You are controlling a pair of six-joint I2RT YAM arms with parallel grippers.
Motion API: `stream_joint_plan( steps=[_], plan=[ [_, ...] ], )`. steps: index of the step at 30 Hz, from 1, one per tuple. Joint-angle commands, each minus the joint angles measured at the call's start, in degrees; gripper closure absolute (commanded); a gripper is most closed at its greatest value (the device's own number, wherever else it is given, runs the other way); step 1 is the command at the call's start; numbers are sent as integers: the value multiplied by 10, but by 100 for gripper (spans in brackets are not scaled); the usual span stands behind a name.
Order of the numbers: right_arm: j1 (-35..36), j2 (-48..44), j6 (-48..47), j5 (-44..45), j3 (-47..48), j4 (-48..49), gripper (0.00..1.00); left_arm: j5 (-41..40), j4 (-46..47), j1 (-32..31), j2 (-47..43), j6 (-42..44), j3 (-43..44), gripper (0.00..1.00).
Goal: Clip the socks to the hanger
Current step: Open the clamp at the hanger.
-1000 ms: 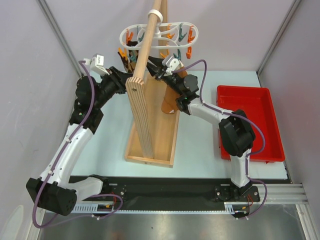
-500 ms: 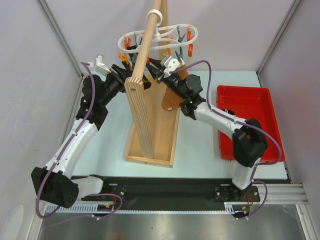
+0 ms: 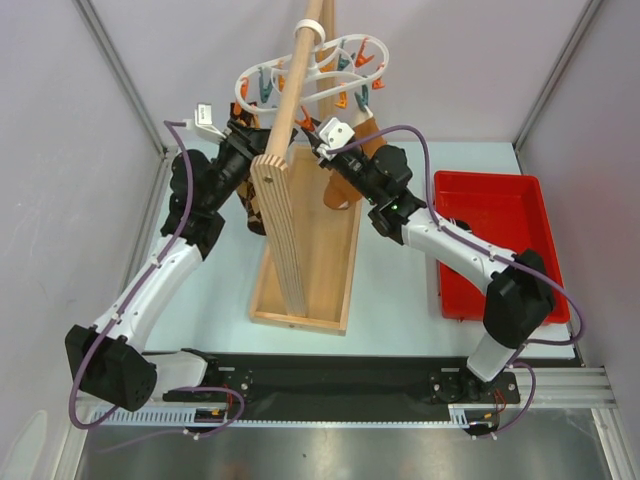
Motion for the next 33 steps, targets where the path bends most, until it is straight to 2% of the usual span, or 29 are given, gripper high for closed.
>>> stream_joint_plan(
  steps=[1, 9, 18, 23, 29, 33],
  plan=[
    [2, -38, -27, -3, 0, -41, 100, 33, 88, -3, 1, -2, -1, 50],
    [-17, -77, 43, -76, 2, -115, 100, 33, 116, -8, -8, 54, -23, 44],
    [-33, -95, 90, -152, 14, -174, 100, 65, 188, -21, 26, 33, -17, 40],
    [-51, -96, 128, -200, 20, -183, 100, 80, 207, -22, 25, 67, -28, 36],
    [-72, -98, 217, -251, 35, -204, 100, 98, 204, -22, 33, 103, -18, 35],
    [-84, -99, 283, -281, 48, -219, 100, 106, 220, -22, 45, 97, -11, 34]
  ],
)
